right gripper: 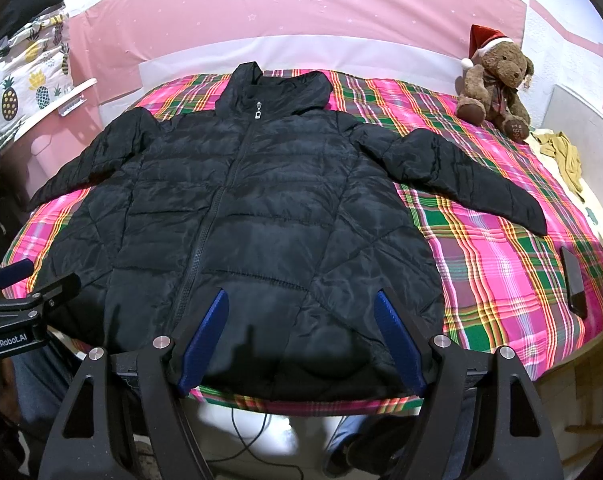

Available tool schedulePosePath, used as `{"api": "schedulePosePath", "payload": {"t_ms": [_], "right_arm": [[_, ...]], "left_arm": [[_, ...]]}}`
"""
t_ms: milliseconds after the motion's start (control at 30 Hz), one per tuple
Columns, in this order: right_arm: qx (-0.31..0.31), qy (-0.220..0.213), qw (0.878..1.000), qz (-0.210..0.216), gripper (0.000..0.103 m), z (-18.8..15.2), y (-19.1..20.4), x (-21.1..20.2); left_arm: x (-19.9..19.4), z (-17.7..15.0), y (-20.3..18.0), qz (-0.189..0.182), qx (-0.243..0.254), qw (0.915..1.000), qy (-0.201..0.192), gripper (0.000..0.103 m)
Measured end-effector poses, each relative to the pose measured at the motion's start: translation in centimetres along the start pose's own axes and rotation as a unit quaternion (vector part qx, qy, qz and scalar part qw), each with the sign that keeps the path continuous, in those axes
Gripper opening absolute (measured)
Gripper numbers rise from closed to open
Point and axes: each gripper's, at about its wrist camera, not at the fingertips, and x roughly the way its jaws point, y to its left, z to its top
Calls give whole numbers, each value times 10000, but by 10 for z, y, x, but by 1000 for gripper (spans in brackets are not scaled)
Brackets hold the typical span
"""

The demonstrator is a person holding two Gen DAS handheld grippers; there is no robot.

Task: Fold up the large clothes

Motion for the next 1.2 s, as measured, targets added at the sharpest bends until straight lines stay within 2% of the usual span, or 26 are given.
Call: {"api": "schedulePosePath", "payload": {"t_ms": [800, 1000, 1200], "right_arm": [[-8, 41, 10000, -9, 75, 0, 2, 5], [0, 80, 10000, 6, 75, 7, 0, 15], [-86, 23, 9997, 222, 75, 26, 3, 30]], "left_arm": [[7, 3, -1, -17, 10, 10000, 60, 102], [17, 12, 3, 22, 56, 10000, 30, 102], [35, 33, 20, 113, 32, 9999, -46, 102]]}}
